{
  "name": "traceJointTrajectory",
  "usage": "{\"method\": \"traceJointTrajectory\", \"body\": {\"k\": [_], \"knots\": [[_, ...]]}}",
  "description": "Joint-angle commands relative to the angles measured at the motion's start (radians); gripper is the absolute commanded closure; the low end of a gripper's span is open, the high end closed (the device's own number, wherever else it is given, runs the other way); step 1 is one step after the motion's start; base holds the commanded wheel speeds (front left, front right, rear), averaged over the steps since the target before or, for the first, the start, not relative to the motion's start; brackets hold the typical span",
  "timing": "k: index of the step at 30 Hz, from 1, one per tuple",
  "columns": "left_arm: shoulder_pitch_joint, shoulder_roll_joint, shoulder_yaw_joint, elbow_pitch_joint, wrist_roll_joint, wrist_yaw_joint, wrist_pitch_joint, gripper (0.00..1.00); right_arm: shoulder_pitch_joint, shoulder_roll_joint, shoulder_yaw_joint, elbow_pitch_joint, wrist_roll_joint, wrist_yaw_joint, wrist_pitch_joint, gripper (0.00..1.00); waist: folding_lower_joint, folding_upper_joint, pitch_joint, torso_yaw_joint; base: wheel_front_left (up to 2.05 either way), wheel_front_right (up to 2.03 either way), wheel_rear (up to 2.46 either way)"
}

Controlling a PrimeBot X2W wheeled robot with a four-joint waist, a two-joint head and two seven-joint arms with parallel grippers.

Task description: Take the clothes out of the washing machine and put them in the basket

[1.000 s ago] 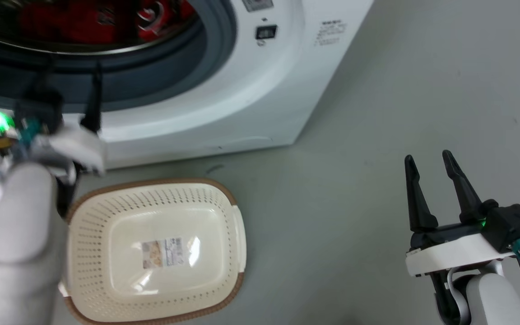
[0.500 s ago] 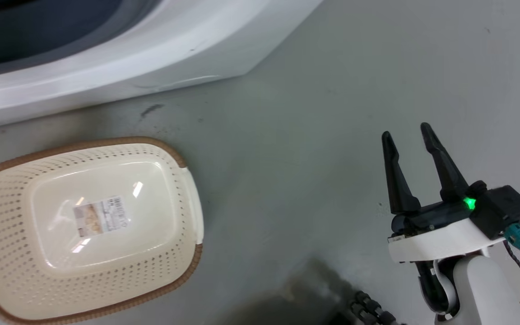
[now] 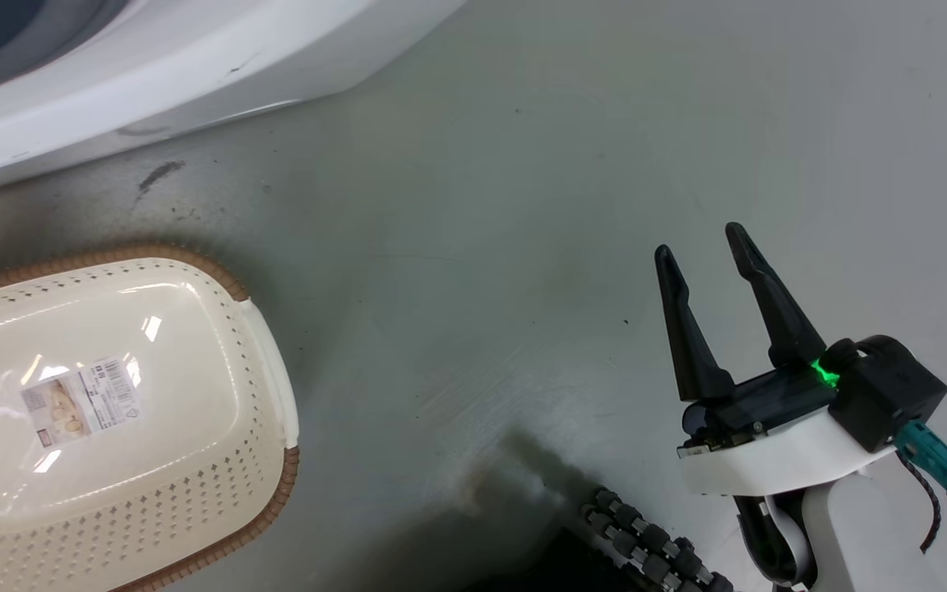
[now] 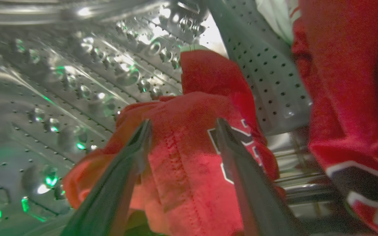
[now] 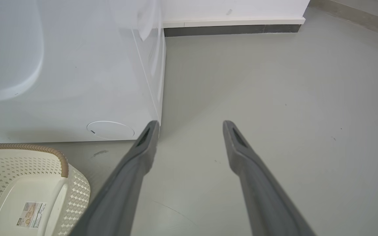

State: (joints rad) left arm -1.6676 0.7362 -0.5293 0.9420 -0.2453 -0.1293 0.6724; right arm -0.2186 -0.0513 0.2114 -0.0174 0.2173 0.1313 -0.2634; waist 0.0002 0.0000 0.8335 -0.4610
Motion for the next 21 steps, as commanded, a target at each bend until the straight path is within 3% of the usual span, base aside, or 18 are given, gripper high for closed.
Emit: {"method": "traceJointTrajectory", "body": {"k": [1,15,16,17,18,21], "knots": [[-0.013,0.011,-0.007,0.005,-0.009,-0.001,0.011,0.0,0.002,0.002,0.006,-0.008,-0.008,-0.001,-0.002,0.0,-0.0002,0.0,0.011,-0.011,0.0,0.0,0.0],[-0.016,0.03,-0.075,0.013,-0.111,-0.001,0.075,0.0,-0.009,0.002,-0.002,-0.04,-0.014,-0.001,-0.002,0.0,-0.0002,0.0,0.05,-0.004,0.0,0.0,0.0],[-0.018,0.03,-0.077,0.016,-0.114,-0.001,0.072,0.47,-0.01,0.002,-0.002,-0.041,-0.014,-0.001,-0.002,0.0,-0.0002,0.0,0.052,-0.003,0.0,0.0,0.0],[-0.023,0.03,-0.076,0.019,-0.119,-0.001,0.064,0.79,-0.012,0.002,-0.003,-0.042,-0.014,-0.001,-0.002,0.0,-0.0002,0.0,0.054,-0.002,0.0,0.0,0.0],[-0.025,0.03,-0.075,0.02,-0.12,-0.001,0.055,1.0,-0.014,0.002,-0.003,-0.042,-0.014,-0.001,-0.002,0.0,-0.0002,0.0,0.055,-0.001,0.0,0.0,0.0],[-0.024,0.034,-0.076,0.026,-0.12,0.0,0.018,1.0,-0.025,0.002,-0.001,-0.036,-0.014,-0.001,-0.002,0.0,-0.0002,0.0,0.053,-0.002,0.0,0.0,0.0]]}}
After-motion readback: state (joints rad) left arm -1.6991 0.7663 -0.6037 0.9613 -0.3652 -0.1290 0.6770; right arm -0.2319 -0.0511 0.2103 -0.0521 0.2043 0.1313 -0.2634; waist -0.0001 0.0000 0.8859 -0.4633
